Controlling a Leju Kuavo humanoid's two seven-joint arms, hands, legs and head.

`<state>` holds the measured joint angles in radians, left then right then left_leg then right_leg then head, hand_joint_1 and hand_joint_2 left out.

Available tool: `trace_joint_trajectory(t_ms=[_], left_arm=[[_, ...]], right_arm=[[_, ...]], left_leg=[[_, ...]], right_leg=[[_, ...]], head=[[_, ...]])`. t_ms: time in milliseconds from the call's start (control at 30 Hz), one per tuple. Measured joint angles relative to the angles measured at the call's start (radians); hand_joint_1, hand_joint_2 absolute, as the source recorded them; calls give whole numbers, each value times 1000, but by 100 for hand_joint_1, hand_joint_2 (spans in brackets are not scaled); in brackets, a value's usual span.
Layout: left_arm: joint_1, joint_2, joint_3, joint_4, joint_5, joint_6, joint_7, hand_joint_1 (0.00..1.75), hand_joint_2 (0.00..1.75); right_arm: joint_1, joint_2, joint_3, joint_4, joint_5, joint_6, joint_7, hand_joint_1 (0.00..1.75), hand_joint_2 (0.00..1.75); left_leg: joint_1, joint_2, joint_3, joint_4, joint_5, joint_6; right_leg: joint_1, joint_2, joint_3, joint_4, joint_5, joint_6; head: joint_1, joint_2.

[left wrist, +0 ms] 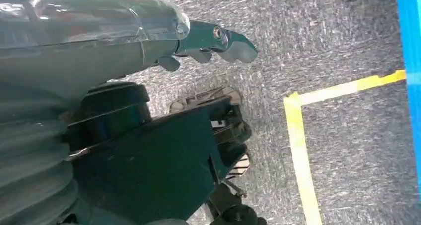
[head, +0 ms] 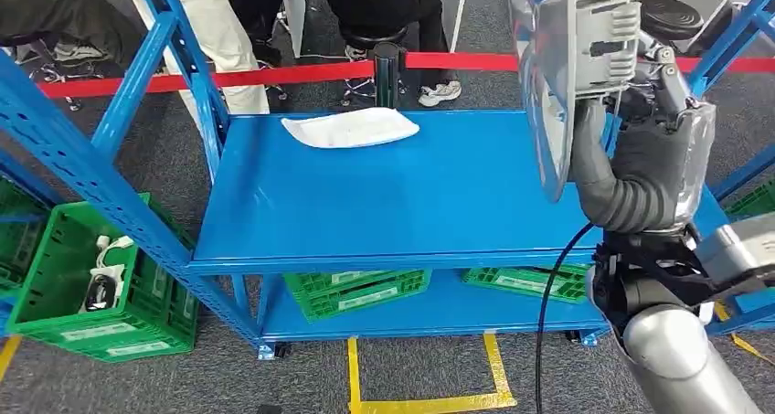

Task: Take the parts from the cabinet and place them on the table.

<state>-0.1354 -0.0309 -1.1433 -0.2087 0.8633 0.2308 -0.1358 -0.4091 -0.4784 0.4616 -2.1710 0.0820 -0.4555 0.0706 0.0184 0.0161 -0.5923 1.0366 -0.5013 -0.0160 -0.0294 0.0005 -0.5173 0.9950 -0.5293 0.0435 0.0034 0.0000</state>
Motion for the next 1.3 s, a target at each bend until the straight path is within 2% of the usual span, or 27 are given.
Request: trace_joint_trajectory(t_ms=[100, 333, 467, 600, 800, 900, 967, 1300], left_arm=[[-6, 0, 0, 0, -2, 0, 0, 0, 175], [-11, 5, 0, 0, 1, 3, 1, 0, 175], [-12, 4, 1, 0, 9, 11, -5, 0, 175], [-11, -8, 1, 0, 9, 26, -20, 0, 175], [-8, -11, 1, 0, 2, 19, -26, 0, 175], [-6, -11, 1, 0, 13, -39, -14, 0, 175], [-1, -11, 1, 0, 10, -50, -4, 0, 175], [7, -11, 1, 0, -5, -11, -45, 0, 175]], right_arm=[[-10, 4, 12, 10, -2, 0, 1, 175, 175], [-45, 3, 13, 20, -23, 3, 52, 175, 175], [-57, -5, 10, 20, -42, 1, 55, 175, 175], [-9, -35, -23, 9, -73, -21, 30, 175, 175], [70, -60, -83, -8, -81, -33, 12, 175, 175], [81, -60, -94, -9, -85, -23, -4, 175, 175], [82, -59, -97, -8, -88, -17, -16, 175, 175], [127, -57, -107, -3, -97, -24, -37, 175, 175]], left_leg=[[0, 0, 0, 0, 0, 0], [0, -3, 0, 0, 0, 0], [0, -8, 0, 0, 0, 0], [0, -20, 0, 1, 0, 0], [0, -22, -1, 0, 0, 0], [0, -20, -1, 0, 0, 0], [0, -19, -1, 0, 0, 0], [0, -16, -1, 0, 0, 0]], right_leg=[[0, 0, 0, 0, 0, 0], [0, 0, 0, 0, 0, 0], [0, 0, 0, 0, 0, 0], [-1, -7, 1, 0, 0, 0], [-2, -8, 1, -1, -1, 0], [-1, -8, 1, -1, -1, 0], [-1, -7, 1, 0, -1, 0], [-1, -7, 1, 0, -1, -1]], head=[[0, 0], [0, 0], [-1, 0], [0, 0], [0, 0], [0, 0], [0, 0], [0, 0]])
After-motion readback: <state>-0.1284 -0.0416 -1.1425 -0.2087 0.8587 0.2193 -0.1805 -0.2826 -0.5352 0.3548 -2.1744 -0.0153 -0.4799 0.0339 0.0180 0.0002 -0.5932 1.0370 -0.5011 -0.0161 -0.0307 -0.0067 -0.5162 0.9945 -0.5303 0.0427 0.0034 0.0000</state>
